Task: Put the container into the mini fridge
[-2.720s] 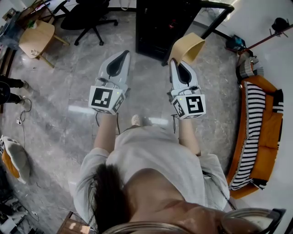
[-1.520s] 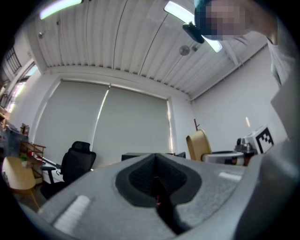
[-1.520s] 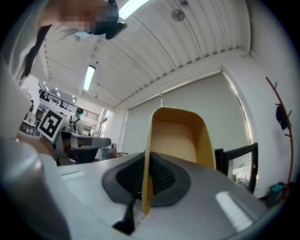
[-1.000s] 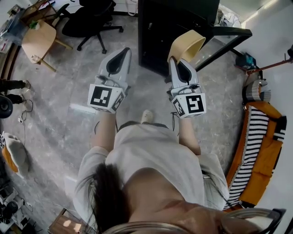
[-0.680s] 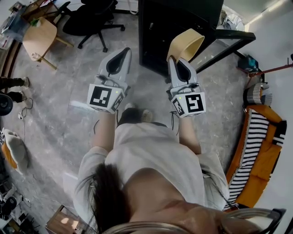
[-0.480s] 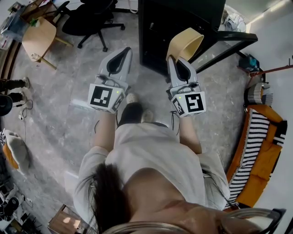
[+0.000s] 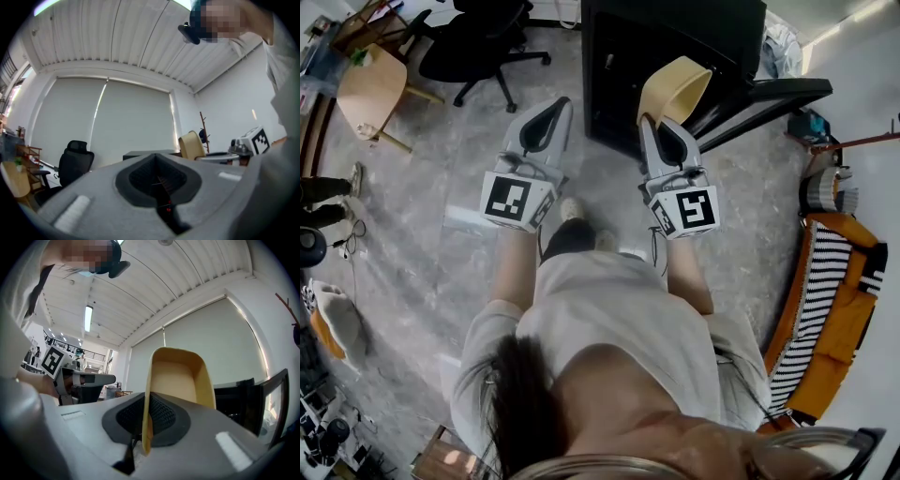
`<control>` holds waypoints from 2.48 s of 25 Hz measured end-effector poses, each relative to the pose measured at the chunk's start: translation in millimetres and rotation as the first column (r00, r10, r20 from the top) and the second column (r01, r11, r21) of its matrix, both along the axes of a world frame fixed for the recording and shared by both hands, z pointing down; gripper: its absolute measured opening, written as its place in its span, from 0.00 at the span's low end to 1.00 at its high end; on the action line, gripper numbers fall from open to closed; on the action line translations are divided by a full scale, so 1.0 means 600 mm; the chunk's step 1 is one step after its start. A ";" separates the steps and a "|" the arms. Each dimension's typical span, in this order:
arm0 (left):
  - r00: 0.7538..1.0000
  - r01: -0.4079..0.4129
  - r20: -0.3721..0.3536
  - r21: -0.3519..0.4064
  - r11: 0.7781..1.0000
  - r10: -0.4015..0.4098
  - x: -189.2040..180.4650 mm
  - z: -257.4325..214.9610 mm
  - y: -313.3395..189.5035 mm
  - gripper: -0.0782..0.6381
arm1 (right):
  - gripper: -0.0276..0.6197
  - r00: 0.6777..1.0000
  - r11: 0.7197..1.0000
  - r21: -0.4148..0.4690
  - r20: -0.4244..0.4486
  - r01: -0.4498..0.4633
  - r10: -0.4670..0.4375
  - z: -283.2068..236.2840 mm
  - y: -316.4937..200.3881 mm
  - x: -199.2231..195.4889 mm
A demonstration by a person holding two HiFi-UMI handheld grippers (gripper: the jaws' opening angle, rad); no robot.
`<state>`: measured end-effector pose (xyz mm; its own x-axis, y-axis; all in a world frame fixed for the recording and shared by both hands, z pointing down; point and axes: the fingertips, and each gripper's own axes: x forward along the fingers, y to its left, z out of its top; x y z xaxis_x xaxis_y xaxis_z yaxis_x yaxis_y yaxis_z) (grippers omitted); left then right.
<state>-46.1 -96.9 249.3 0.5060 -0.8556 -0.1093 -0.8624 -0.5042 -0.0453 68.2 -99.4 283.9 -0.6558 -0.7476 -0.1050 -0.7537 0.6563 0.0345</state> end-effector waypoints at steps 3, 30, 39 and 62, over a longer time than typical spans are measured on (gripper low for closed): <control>1.000 -0.001 -0.008 -0.005 1.000 0.001 -0.019 0.002 -0.030 0.11 | 0.06 1.000 1.000 -0.008 -0.005 -0.002 0.002 0.005 -0.027 -0.018; 0.990 -0.143 -0.028 -0.081 0.986 0.141 -0.124 0.075 -0.258 0.11 | 0.06 0.976 0.989 -0.151 -0.218 -0.006 -0.027 0.140 -0.213 -0.172; 0.988 -0.152 -0.028 -0.119 0.981 0.150 -0.114 0.109 -0.278 0.11 | 0.06 0.928 0.968 -0.249 -0.359 0.011 -0.103 0.228 -0.243 -0.166; 0.993 -0.115 -0.020 -0.184 0.976 0.113 -0.095 0.205 -0.309 0.11 | 0.06 0.717 0.919 -0.393 -0.644 -0.009 -0.268 0.461 -0.340 -0.102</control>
